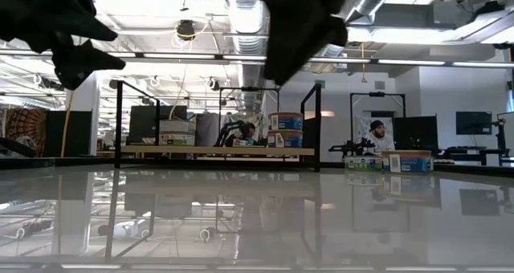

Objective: Stack canned seafood by type on shelf
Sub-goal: Put the blue tuna can on the shelf

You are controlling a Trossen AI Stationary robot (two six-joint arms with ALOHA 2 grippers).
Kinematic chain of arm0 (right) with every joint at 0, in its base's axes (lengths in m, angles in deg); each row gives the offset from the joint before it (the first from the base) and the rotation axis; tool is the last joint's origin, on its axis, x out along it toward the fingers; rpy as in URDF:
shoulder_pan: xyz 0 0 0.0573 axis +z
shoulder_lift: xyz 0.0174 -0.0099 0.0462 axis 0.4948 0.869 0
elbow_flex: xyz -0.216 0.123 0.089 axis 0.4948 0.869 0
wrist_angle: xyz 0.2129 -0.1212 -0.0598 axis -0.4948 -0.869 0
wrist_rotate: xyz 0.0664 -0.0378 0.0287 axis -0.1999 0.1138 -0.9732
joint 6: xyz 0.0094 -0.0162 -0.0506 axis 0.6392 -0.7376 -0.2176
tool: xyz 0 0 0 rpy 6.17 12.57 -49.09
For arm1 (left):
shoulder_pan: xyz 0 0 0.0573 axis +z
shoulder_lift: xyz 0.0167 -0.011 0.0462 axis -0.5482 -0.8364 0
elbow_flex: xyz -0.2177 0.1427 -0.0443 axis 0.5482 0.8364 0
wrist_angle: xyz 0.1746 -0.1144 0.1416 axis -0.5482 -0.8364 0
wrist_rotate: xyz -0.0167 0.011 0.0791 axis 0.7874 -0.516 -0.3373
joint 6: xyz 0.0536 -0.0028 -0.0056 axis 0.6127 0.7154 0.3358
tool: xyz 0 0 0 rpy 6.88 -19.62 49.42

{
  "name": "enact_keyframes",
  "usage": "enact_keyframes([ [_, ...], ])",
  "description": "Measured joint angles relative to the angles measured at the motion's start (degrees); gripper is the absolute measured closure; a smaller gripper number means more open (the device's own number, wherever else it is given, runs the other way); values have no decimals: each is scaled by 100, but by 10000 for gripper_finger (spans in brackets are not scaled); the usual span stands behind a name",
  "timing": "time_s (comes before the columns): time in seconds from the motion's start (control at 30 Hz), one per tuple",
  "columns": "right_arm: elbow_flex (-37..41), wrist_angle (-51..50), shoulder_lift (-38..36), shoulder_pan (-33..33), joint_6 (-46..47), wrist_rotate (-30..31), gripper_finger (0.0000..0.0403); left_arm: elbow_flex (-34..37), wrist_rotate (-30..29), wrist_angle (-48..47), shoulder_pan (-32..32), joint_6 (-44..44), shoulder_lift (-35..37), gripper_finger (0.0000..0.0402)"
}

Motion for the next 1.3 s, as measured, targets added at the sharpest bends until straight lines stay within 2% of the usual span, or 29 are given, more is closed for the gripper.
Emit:
enact_keyframes([
  [0.13, 1364, 829, -836, 225, 615, 157, 295, -399, -9, 3, 0, 56, -609, 198],
  [0.27, 2867, 2126, -1806, 414, 1036, 295, 295, -864, -72, -55, 2, 98, -1204, 198],
  [0.43, 4539, 3764, -2959, 710, 1171, 296, 295, -1499, -258, -302, 2, -121, -1936, 198],
  [0.57, 5372, 4044, -3817, 1078, 1219, 285, 295, -2080, -330, -778, 4, -544, -2593, 198],
  [0.73, 5788, 3608, -4545, 1343, 1221, 285, 295, -2780, -331, -1392, 4, -1264, -3447, 198],
  [0.87, 5854, 3344, -4742, 1390, 1222, 285, 295, -3194, -273, -1669, 2, -1814, -4006, 198],
  [1.1, 5854, 3340, -4513, 1384, 1224, 284, 295, -3904, 496, -2565, -62, -2994, -4824, 198],
  [1.23, 5854, 3466, -4341, 1403, 1226, 279, 295, -4407, 945, -3632, -206, -3764, -5260, 198],
  [1.3, 5854, 3522, -4274, 1403, 1225, 278, 295, -4614, 1402, -4176, -279, -4200, -5376, 198],
])
